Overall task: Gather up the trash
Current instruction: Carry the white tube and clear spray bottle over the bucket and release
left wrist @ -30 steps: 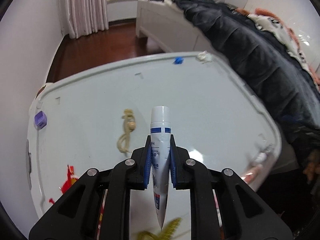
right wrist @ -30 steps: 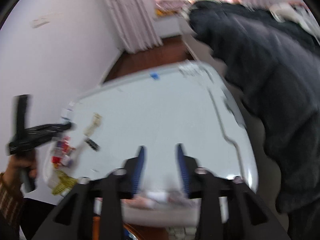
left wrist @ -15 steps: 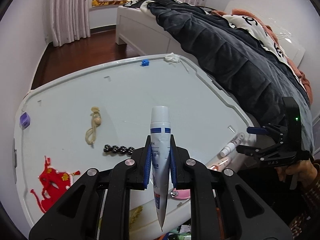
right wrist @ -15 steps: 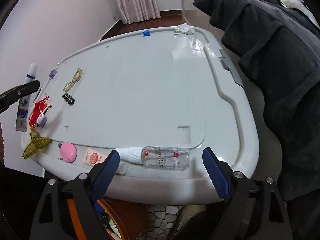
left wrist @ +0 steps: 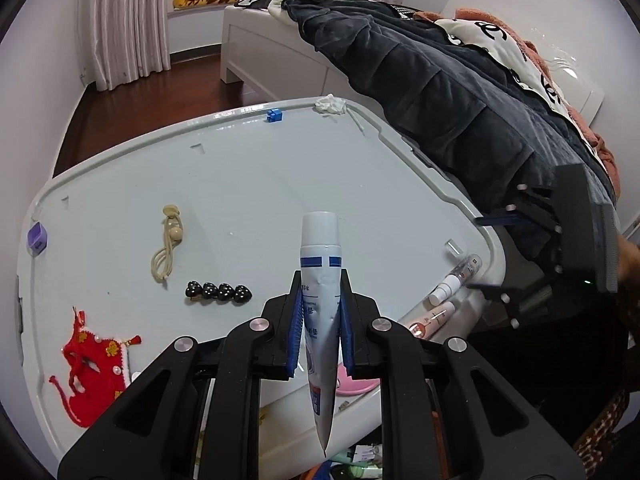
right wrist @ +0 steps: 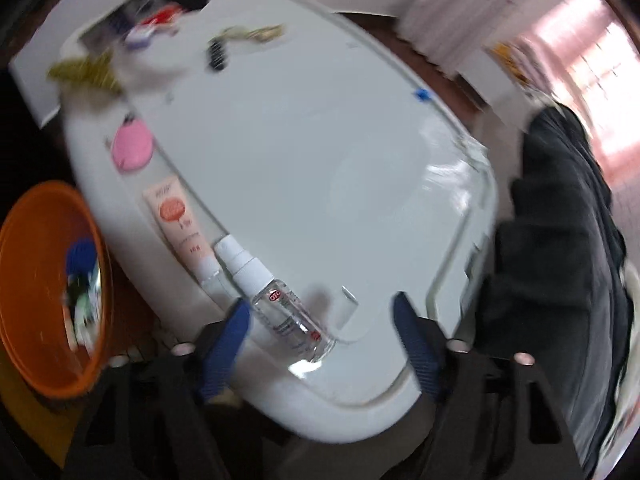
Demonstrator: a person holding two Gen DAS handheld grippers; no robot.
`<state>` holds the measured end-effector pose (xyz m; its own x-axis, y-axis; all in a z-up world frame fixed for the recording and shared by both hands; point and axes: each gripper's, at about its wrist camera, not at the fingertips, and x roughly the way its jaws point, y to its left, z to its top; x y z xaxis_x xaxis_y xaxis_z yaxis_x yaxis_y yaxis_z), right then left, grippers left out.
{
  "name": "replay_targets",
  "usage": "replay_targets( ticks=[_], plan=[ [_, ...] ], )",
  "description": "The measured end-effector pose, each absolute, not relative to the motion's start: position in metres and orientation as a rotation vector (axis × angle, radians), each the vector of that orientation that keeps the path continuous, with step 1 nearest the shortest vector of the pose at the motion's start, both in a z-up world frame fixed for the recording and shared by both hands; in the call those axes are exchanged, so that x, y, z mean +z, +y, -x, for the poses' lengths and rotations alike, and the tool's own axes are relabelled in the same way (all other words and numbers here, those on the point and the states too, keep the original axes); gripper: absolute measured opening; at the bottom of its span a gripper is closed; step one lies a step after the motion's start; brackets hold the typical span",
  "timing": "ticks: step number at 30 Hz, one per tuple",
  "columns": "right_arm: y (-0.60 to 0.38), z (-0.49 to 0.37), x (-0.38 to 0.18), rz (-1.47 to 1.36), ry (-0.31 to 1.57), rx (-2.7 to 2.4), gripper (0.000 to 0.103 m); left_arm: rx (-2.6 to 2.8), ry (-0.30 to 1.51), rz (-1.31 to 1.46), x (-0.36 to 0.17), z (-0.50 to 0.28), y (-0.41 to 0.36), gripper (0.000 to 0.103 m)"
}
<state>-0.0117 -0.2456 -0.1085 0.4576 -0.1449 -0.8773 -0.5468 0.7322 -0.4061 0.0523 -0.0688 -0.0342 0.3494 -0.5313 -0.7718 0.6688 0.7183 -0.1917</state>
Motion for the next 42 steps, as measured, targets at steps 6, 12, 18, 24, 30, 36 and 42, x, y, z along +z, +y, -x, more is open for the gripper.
replay_targets(
  ticks=[6, 12, 18, 24, 30, 36, 42],
  plan=[
    [-0.244, 0.005, -0.118, 0.813, 1.114, 0.487, 0.063, -0.771, 0.949, -0.158, -0.038, -0.050, -0.075, 0.015],
    [-0.236, 0.005, -0.126, 0.859, 1.121, 0.576, 0.036, -0.786, 0.961, -0.162, -0.041, -0.051, -0.085, 0.015],
    [-0.242, -0.016, -0.126, 0.674, 1.228, 0.441, 0.023, -0.789, 0.969, -0.156, -0.042, -0.050, -0.085, 0.015],
    [-0.260, -0.028, -0.108, 0.395, 1.208, 0.337, 0.023, -0.799, 0.970, -0.145, -0.038, -0.042, -0.086, 0.015],
    [-0.261, -0.026, -0.069, 0.238, 1.097, 0.302, 0.023, -0.765, 0.958, -0.065, -0.031, -0.023, -0.076, 0.015],
    [-0.236, 0.009, -0.034, 0.048, 1.026, 0.346, 0.023, -0.634, 1.010, 0.017, -0.037, 0.028, -0.053, 0.015],
    [-0.191, 0.082, -0.081, -0.034, 1.173, 0.459, 0.023, -0.579, 1.218, -0.047, -0.079, 0.091, -0.039, 0.015]
  ],
)
